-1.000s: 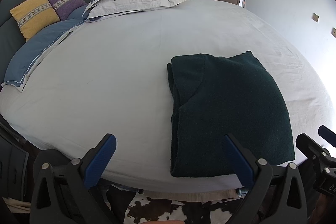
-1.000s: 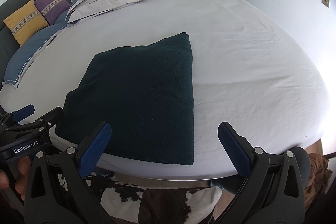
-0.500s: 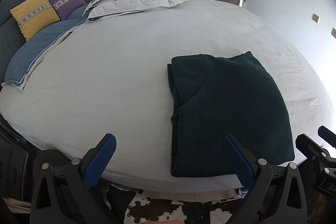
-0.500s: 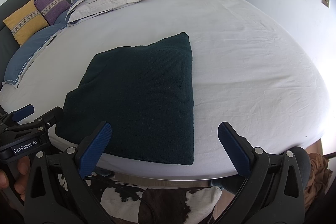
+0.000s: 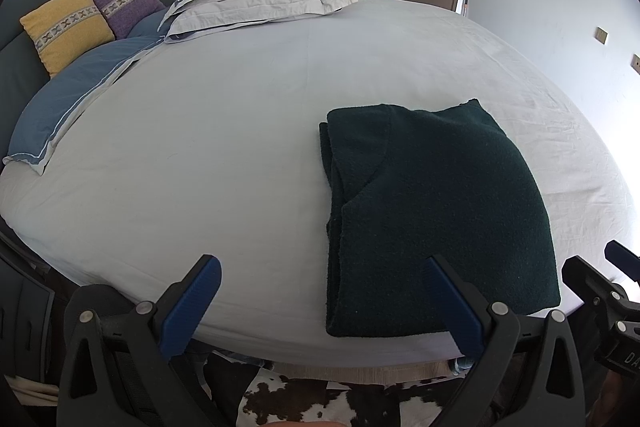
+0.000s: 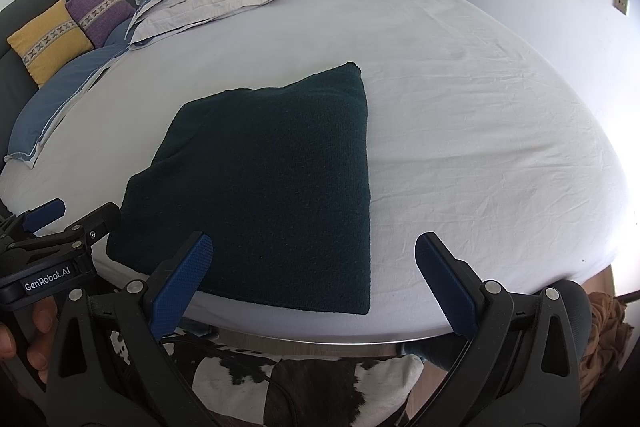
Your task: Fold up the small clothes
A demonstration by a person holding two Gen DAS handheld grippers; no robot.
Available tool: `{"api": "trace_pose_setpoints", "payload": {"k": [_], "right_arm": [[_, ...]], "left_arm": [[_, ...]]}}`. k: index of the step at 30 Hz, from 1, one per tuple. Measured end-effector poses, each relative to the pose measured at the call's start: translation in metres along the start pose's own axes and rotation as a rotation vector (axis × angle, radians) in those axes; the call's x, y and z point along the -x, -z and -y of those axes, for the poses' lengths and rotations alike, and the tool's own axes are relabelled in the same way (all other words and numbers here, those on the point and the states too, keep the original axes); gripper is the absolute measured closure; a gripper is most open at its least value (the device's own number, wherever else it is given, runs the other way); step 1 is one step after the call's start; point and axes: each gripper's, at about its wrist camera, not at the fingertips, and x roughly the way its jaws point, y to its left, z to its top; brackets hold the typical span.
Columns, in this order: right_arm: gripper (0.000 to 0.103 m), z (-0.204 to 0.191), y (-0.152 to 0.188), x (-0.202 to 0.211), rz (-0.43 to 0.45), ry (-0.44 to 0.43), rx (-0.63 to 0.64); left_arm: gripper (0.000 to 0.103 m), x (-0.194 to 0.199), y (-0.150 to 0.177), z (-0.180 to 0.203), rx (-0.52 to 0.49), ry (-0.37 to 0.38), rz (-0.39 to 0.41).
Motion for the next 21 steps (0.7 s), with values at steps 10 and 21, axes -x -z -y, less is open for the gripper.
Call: {"api": "trace_pose_setpoints", "payload": {"k": [10,21], "right_arm": [[0.000,-0.0013,0.0004,0.0002,-0.001,0.001,0.000],[0.000,-0.0010,0.0002,-0.0004,-0.003,0.000,0.000]], "left_arm": [[0.000,0.0008,0.0006,0.0008,0.001,-0.002,-0.001],[0.000,0.0013,0.0016,0.0018,0.002,-0.004,-0.001]]}}
